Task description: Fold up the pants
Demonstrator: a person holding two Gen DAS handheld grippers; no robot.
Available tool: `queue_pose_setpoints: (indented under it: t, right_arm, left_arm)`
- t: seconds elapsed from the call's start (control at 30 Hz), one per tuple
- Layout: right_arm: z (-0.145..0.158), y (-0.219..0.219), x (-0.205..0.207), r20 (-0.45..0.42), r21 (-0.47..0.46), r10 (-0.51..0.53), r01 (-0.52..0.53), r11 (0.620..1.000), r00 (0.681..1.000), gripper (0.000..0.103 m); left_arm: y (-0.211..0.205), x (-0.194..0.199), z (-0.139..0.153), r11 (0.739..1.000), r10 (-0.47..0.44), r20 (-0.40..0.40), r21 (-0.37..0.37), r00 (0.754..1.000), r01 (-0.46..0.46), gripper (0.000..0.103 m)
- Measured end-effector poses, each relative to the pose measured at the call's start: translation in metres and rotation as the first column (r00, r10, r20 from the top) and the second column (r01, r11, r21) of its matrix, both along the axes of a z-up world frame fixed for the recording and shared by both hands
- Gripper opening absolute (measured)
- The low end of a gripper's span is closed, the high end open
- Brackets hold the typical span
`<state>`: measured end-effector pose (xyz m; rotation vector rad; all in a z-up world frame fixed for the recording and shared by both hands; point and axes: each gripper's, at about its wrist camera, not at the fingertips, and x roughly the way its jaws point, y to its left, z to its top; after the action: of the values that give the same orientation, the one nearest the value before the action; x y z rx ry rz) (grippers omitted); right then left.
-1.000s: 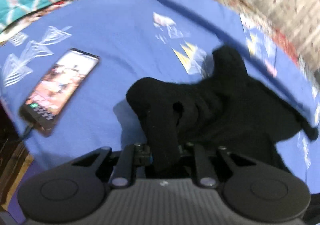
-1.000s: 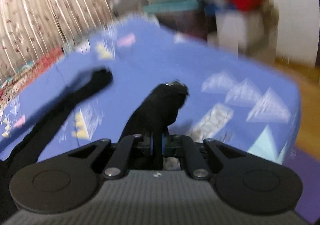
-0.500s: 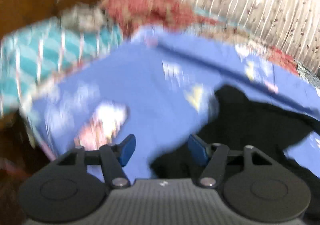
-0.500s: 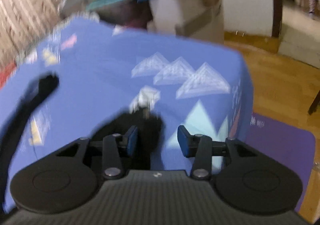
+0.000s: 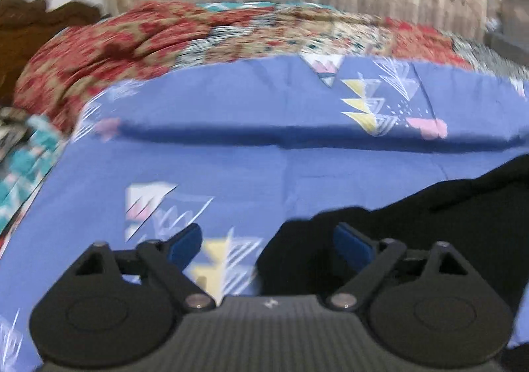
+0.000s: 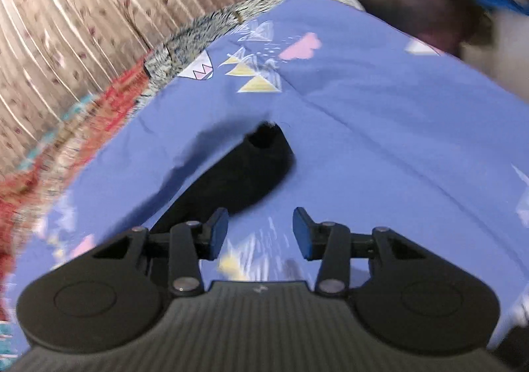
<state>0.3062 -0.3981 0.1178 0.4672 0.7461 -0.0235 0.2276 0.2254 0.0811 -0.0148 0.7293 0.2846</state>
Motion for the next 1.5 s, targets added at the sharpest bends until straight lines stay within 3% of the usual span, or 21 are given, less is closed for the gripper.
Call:
queue_pose_setpoints:
  t: [0.1, 0.17, 0.2, 0.23, 0.27, 0.3, 0.33, 0.43, 0.57, 0.67, 0.8, 0.97, 1.03, 1.17, 1.23, 1.33, 1.37, 1.4, 1.43, 1.47, 1.5]
  right_arm:
    - [-0.021, 0.018, 0.076, -0.049, -0.087, 0.016, -0.02, 0.996, 0.999, 0.064]
    - [-0.045, 0.015, 0.108, -0.093, -0.041, -0.028, 0.024, 0.999, 0.995, 0.066]
    - [-0.06, 0.012, 0.121, -0.128, 0.015, -0.056, 0.058, 0.998, 0.99, 0.066]
    - [-0.072, 0.011, 0.129, -0.161, 0.062, -0.084, 0.095, 0.994, 0.983, 0.064]
    - [-0.085, 0.009, 0.138, -0.197, 0.095, -0.115, 0.136, 0.986, 0.974, 0.057]
    - [-0.093, 0.008, 0.143, -0.224, 0.1, -0.146, 0.172, 0.98, 0.964, 0.02]
    - [-0.094, 0.01, 0.146, -0.23, 0.1, -0.16, 0.187, 0.977, 0.96, 0.011]
    - [-0.062, 0.004, 0.134, -0.122, 0.14, -0.152, 0.169, 0.976, 0.981, 0.011]
    - [-0.003, -0.016, 0.093, -0.029, 0.186, -0.117, 0.121, 0.975, 0.993, 0.011]
    - [0.028, -0.037, 0.038, 0.01, 0.229, -0.092, 0.087, 0.969, 0.996, 0.011]
    - [0.047, -0.06, -0.051, 0.035, 0.259, -0.103, 0.09, 0.962, 0.994, 0.011]
    - [0.038, -0.087, -0.16, 0.013, 0.299, -0.228, 0.214, 0.93, 0.973, 0.011]
    - [0.022, -0.095, -0.198, -0.027, 0.295, -0.25, 0.247, 0.923, 0.968, 0.011]
    - [-0.019, -0.103, -0.249, -0.112, 0.308, -0.285, 0.306, 0.901, 0.952, 0.011]
    - [-0.034, -0.102, -0.262, -0.131, 0.319, -0.306, 0.332, 0.888, 0.943, 0.011]
    - [-0.049, -0.103, -0.27, -0.16, 0.335, -0.333, 0.369, 0.867, 0.929, 0.011]
    - [-0.051, -0.104, -0.27, -0.169, 0.339, -0.34, 0.378, 0.861, 0.925, 0.011]
    - [-0.053, -0.106, -0.271, -0.174, 0.34, -0.344, 0.384, 0.859, 0.923, 0.011]
    - [-0.053, -0.109, -0.27, -0.175, 0.339, -0.347, 0.387, 0.858, 0.921, 0.011]
    - [-0.051, -0.109, -0.268, -0.174, 0.341, -0.35, 0.39, 0.856, 0.921, 0.011]
    - [-0.049, -0.11, -0.267, -0.171, 0.344, -0.349, 0.388, 0.855, 0.921, 0.011]
  left_arm:
    - [-0.01, 0.034, -0.022, 0.995, -0.085, -0.026, 0.058, 0.996, 0.086, 0.1]
    - [-0.01, 0.052, -0.037, 0.993, -0.089, -0.063, 0.073, 0.994, 0.094, 0.094]
    - [-0.01, 0.06, -0.044, 0.994, -0.091, -0.083, 0.06, 0.992, 0.096, 0.068]
    - [-0.01, 0.066, -0.05, 0.994, -0.095, -0.113, 0.036, 0.989, 0.1, 0.03]
    - [-0.007, 0.073, -0.054, 0.996, -0.077, -0.144, 0.031, 0.987, 0.083, 0.018]
    - [-0.005, 0.074, -0.055, 0.999, -0.04, -0.155, 0.031, 0.987, 0.045, 0.006]
    - [0.0, 0.071, -0.05, 1.0, -0.009, -0.133, 0.015, 0.991, 0.011, 0.006]
    - [0.016, 0.045, -0.013, 0.994, 0.099, -0.008, -0.047, 0.995, -0.099, 0.003]
    - [0.031, -0.024, 0.05, 0.976, 0.212, 0.205, -0.1, 0.955, -0.195, 0.003]
    - [0.029, -0.083, 0.071, 0.975, 0.207, 0.246, -0.13, 0.947, -0.18, 0.003]
    - [0.023, -0.12, 0.064, 0.98, 0.194, 0.145, -0.063, 0.97, -0.187, 0.006]
    - [0.038, -0.105, 0.057, 0.976, 0.197, -0.057, -0.087, 0.979, -0.202, 0.022]
    - [0.041, -0.086, 0.049, 0.972, 0.159, -0.134, -0.152, 0.978, -0.179, 0.041]
    - [0.038, -0.041, 0.036, 0.952, 0.118, -0.216, -0.253, 0.969, -0.172, 0.065]
    - [0.032, -0.011, 0.028, 0.938, 0.086, -0.259, -0.305, 0.962, -0.165, 0.09]
    - [0.007, 0.029, 0.008, 0.947, 0.032, -0.312, -0.295, 0.95, -0.128, 0.091]
    - [-0.001, 0.039, 0.002, 0.955, 0.016, -0.333, -0.276, 0.943, -0.113, 0.086]
    - [-0.01, 0.05, -0.009, 0.96, -0.014, -0.372, -0.264, 0.928, -0.091, 0.051]
    - [-0.018, 0.06, -0.023, 0.962, -0.051, -0.431, -0.262, 0.901, -0.071, 0.008]
    - [-0.021, 0.064, -0.032, 0.963, -0.041, -0.468, -0.254, 0.883, -0.09, 0.009]
    - [-0.019, 0.064, -0.03, 0.964, -0.019, -0.453, -0.244, 0.892, -0.103, 0.008]
